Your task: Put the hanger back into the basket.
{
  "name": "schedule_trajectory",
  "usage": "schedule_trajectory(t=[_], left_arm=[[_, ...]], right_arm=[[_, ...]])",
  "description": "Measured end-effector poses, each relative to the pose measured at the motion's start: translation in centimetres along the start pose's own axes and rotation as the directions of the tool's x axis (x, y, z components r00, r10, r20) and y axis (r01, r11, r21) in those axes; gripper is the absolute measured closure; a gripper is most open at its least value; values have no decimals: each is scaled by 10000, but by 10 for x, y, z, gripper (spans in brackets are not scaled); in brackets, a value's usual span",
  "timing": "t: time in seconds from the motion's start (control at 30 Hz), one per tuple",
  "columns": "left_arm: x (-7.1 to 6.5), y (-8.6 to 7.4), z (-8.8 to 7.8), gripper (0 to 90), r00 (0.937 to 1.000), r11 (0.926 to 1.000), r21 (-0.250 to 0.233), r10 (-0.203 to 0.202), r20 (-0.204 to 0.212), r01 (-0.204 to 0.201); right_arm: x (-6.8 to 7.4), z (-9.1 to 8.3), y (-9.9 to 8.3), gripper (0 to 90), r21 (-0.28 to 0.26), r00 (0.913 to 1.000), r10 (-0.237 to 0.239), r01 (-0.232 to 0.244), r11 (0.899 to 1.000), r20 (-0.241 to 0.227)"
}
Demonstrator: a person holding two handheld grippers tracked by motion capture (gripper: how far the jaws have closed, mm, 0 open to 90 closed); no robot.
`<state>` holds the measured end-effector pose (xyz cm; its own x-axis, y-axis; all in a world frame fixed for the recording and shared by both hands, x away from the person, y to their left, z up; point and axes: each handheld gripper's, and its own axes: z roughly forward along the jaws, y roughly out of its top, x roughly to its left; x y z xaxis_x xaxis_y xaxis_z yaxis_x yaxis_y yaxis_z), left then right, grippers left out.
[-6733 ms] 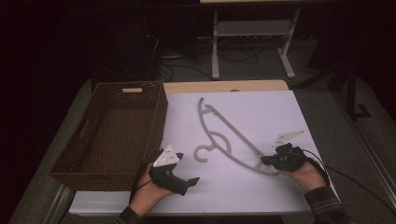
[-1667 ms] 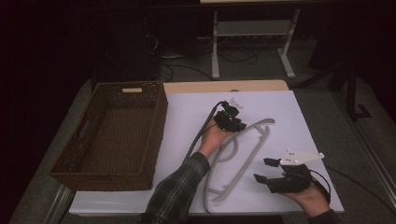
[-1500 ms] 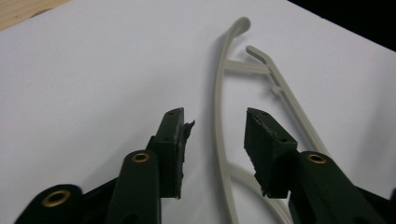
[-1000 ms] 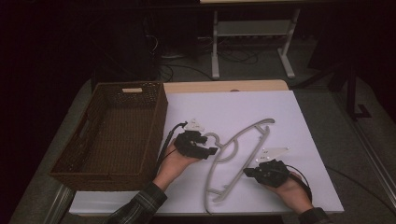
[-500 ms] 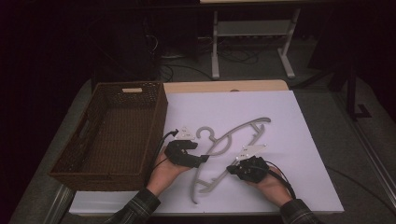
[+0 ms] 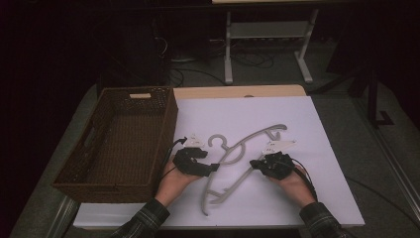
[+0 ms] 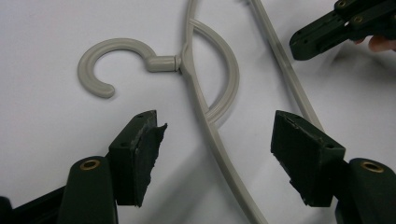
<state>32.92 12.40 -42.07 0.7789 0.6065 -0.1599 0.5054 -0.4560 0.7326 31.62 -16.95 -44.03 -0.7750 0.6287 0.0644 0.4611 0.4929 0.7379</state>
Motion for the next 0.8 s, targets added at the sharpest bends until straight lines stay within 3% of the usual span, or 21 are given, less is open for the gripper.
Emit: schedule_trajectory(t=[0.13, 0.4, 0.8], left_arm=[[1, -1, 0, 323, 10000, 10000, 21, -21, -7, 21], [1, -2, 3, 323, 10000, 9999, 119, -8, 41, 7], [2, -4, 20, 330, 9997, 9983, 571, 77, 231, -90]], right_arm=[[4, 7, -1, 899, 389, 9997, -225, 229, 9990, -97], [4, 12, -5, 899, 610, 9998, -178, 183, 9980, -85], [4, 12, -6, 900, 547, 9999, -106, 110, 9984, -78]])
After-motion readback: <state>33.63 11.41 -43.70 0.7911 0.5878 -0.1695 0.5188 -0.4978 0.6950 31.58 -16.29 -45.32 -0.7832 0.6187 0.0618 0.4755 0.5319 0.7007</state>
